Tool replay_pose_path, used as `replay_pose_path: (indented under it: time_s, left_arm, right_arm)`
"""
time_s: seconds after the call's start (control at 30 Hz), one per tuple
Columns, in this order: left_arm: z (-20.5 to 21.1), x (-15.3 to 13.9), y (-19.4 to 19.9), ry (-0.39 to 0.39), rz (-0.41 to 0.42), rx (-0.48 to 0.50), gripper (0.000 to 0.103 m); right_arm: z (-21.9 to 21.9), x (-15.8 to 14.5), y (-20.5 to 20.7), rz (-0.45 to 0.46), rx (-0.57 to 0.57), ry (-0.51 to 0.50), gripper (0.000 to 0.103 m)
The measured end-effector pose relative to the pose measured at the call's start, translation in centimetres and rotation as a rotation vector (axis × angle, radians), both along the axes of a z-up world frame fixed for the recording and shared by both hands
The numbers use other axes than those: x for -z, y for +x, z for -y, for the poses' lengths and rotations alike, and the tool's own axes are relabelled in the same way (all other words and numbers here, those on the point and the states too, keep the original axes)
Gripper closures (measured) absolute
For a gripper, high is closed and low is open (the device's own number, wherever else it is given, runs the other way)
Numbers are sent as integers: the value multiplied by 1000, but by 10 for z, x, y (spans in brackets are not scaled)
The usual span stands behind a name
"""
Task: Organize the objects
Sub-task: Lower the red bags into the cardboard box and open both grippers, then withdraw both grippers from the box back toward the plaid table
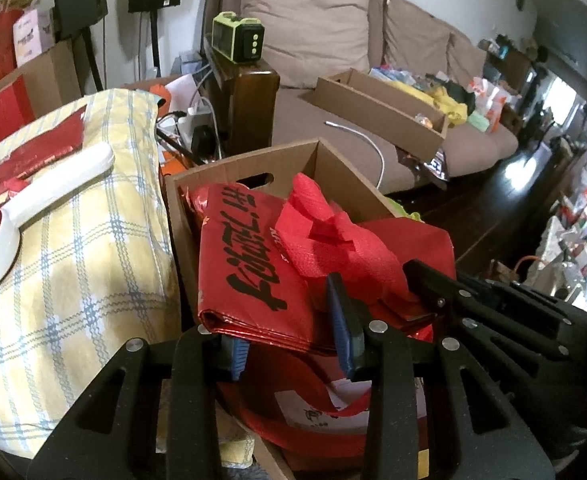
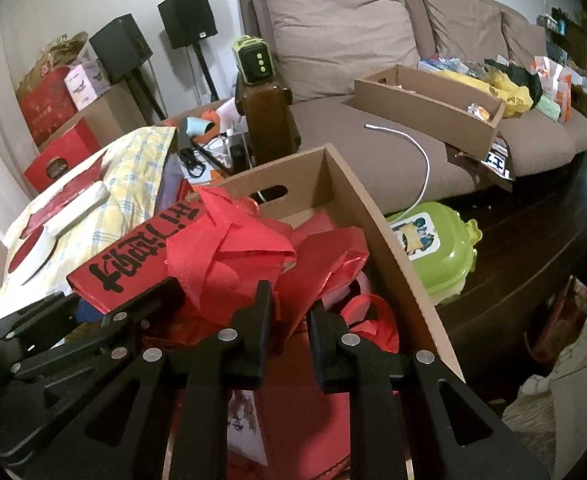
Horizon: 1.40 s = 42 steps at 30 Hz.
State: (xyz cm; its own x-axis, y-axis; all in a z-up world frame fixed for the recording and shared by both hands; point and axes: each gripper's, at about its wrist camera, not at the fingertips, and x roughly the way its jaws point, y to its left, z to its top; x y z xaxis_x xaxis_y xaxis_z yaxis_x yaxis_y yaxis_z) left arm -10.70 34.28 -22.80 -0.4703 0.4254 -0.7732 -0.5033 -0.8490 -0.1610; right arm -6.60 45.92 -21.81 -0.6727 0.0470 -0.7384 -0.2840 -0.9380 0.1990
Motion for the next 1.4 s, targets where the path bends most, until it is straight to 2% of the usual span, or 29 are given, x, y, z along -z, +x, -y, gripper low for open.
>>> replay_pose_path:
  time_s: [0.07, 0.13, 0.2, 0.27, 0.57, 0.7, 0.8, 1.0, 1.17, 1.4]
  left_arm:
    - [2, -1, -1, 9, 3, -4, 68]
    - [5, -1, -1, 12, 1, -14, 62]
    - [6, -1, 1, 3, 0, -28, 51]
    - [8, -1, 1, 0, 2, -39, 47]
    - [14, -7, 13, 9, -31, -39, 33]
    - [18, -12, 18, 37, -48, -33, 29]
    - [22, -15, 18, 60, -53, -48, 25]
    - [27, -17, 17, 83, -48, -70, 23]
    - [24, -14, 15, 63, -36, -78, 24]
    - [24, -10, 13, 53, -31, -90, 23]
  right_arm:
    - [-2, 1, 1, -4, 5, -23, 86]
    - [-4, 1, 1, -8, 7, -45, 86]
    - [-5, 2, 1, -6, 13, -46, 86]
    - [-4, 1, 1, -5, 15, -45, 86]
    - [-7, 2, 1, -3, 34, -41, 86]
    - [-10, 0, 4, -26, 43, -48, 85]
    - [-9, 1, 2, -10, 45, -39, 85]
    - [-7, 0, 2, -6, 41, -38, 84]
    - [-4, -8, 5, -63, 47, -4, 69]
    - [-7, -9, 6, -70, 62, -7, 63]
